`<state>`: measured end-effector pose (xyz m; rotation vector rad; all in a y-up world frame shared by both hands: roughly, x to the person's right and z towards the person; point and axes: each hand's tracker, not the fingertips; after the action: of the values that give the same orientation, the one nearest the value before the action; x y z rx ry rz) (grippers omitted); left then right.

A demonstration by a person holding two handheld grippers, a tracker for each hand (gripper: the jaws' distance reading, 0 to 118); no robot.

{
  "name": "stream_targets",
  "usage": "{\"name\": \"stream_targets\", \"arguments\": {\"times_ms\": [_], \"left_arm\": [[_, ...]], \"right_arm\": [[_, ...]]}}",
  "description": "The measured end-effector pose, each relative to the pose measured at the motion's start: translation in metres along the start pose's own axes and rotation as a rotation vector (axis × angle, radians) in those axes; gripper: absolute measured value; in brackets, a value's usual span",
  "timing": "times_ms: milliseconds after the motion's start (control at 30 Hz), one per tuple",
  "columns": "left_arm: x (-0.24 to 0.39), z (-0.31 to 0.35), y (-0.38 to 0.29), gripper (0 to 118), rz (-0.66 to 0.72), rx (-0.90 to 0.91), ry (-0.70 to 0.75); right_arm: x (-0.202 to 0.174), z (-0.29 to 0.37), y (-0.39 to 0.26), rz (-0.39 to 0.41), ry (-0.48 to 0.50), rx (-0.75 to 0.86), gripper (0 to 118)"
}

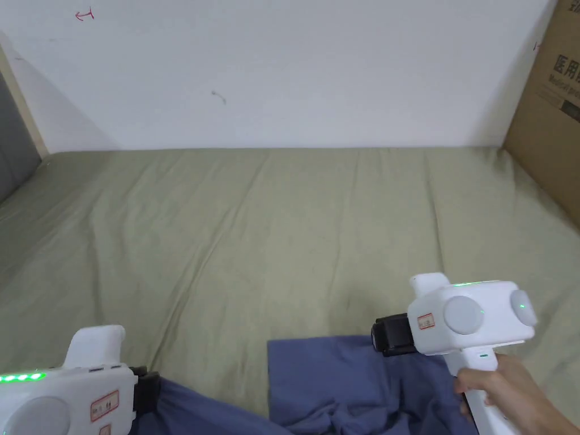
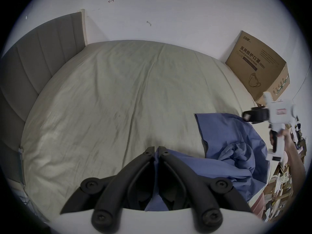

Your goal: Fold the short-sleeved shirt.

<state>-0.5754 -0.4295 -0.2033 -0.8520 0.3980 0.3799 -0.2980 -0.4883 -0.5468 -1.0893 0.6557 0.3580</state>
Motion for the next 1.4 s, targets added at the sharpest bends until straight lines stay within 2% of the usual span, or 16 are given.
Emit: {"name": "stream_targets", "arguments": {"times_ms": [67, 100, 167, 200, 233, 267, 300, 367, 467, 600, 767, 900, 1033, 1167, 1267, 1400], "left_arm": [[0.000, -0.004, 0.002, 2, 0.000, 0.000, 0.003], [-0.001, -0.004, 0.002, 2, -0.006, -0.005, 0.008], [-0.002, -0.003, 0.002, 2, -0.013, -0.011, 0.007], [-0.001, -0.004, 0.004, 2, -0.019, -0.011, 0.006], [-0.001, -0.003, 0.005, 2, -0.022, -0.014, 0.006], [-0.001, -0.001, 0.006, 2, -0.031, -0.014, 0.006], [0.000, 0.001, 0.007, 2, -0.032, -0.012, 0.005], [-0.001, 0.006, 0.010, 2, -0.020, 0.005, -0.004], [0.002, 0.021, 0.014, 2, -0.029, 0.027, 0.021], [-0.005, 0.049, 0.026, 2, -0.033, 0.067, 0.047], [-0.004, 0.099, 0.060, 2, -0.071, 0.193, 0.130], [0.002, 0.143, 0.106, 2, -0.065, 0.337, 0.176], [0.005, 0.169, 0.162, 2, -0.077, 0.412, 0.200], [0.015, 0.189, 0.222, 2, -0.075, 0.489, 0.187], [0.020, 0.198, 0.269, 2, -0.096, 0.532, 0.239], [0.022, 0.219, 0.321, 2, -0.078, 0.638, 0.235]], "right_arm": [[0.002, -0.030, 0.001, -0.013, 0.008, -0.069, 106], [0.005, -0.046, -0.001, -0.029, -0.008, -0.131, 97], [0.006, -0.063, -0.005, -0.034, -0.027, -0.182, 97], [0.007, -0.072, -0.006, -0.037, -0.035, -0.213, 87], [0.002, -0.033, -0.004, 0.003, 0.015, -0.058, 69], [0.001, -0.029, -0.005, 0.063, -0.011, -0.023, 48], [0.003, -0.029, -0.008, 0.066, -0.017, -0.008, 6], [-0.001, -0.014, -0.009, 0.021, -0.026, -0.077, 5], [0.010, 0.006, -0.007, -0.026, 0.004, -0.058, 5], [0.022, 0.049, 0.007, -0.072, 0.001, 0.080, 5], [0.060, 0.173, 0.023, -0.113, -0.038, 0.265, 5], [0.080, 0.262, 0.036, -0.179, -0.091, 0.421, 5], [0.099, 0.321, 0.067, -0.217, -0.068, 0.486, 5], [0.098, 0.363, 0.107, -0.255, -0.051, 0.593, 5], [0.093, 0.388, 0.139, -0.277, -0.031, 0.648, 5], [0.087, 0.422, 0.182, -0.300, -0.043, 0.756, 5]]}}
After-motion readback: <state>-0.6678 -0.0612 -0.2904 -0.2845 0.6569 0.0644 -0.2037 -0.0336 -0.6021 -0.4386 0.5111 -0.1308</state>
